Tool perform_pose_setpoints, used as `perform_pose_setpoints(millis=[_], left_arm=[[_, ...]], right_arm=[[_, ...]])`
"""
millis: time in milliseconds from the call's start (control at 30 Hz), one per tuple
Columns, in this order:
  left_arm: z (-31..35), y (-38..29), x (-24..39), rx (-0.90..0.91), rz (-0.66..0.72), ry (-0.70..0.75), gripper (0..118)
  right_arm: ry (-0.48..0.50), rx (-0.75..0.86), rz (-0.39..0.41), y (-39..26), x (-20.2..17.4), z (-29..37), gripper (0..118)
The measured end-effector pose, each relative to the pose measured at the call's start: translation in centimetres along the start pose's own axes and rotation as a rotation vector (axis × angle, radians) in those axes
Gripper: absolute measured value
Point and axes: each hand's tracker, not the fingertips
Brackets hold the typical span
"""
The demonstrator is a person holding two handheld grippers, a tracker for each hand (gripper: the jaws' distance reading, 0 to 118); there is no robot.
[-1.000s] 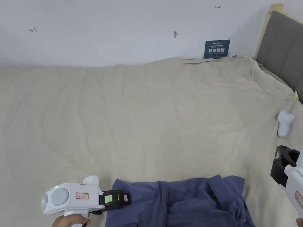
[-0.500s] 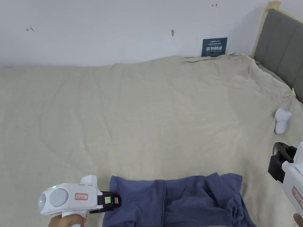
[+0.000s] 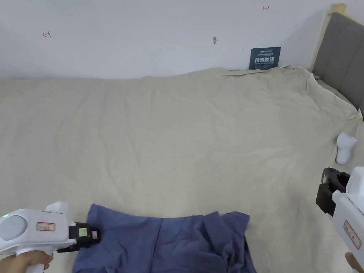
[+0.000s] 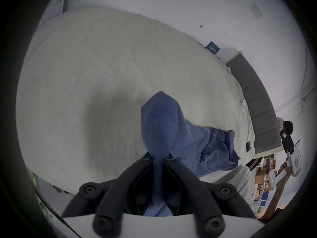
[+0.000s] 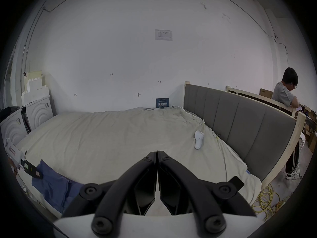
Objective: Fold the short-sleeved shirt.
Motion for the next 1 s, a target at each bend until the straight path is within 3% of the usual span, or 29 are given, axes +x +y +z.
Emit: perform_pose_setpoints(millis=[200,433,667,933,1000], left_arm=[[0.0,0.6,1.5,-0.005,0.061,0.004,4],[-3.0,1.1,10.1,-0.058,-0.031,-0.16,5],[-8.6,0.4,18.7,-0.148,-0.14,-0.235,5],[-15.1,-2.2,26.2,-0.276,-0.336,-0.108,5],[-16.7,-2.4,26.8,-0.28,-0.318,-0.104,5]], right_arm=[[0.012,0.001,-0.006,-0.2,-0.2,0.0,1],[0.004,0.004,-0.011,-0.3,0.7,0.4,1],[-0.014,0.0,-0.019,-0.4,1.7,0.9,1],[-0.045,-0.003,-0.032,-0.8,3.0,1.4,1],[-0.051,-0.005,-0.037,-0.9,3.3,1.5,1]])
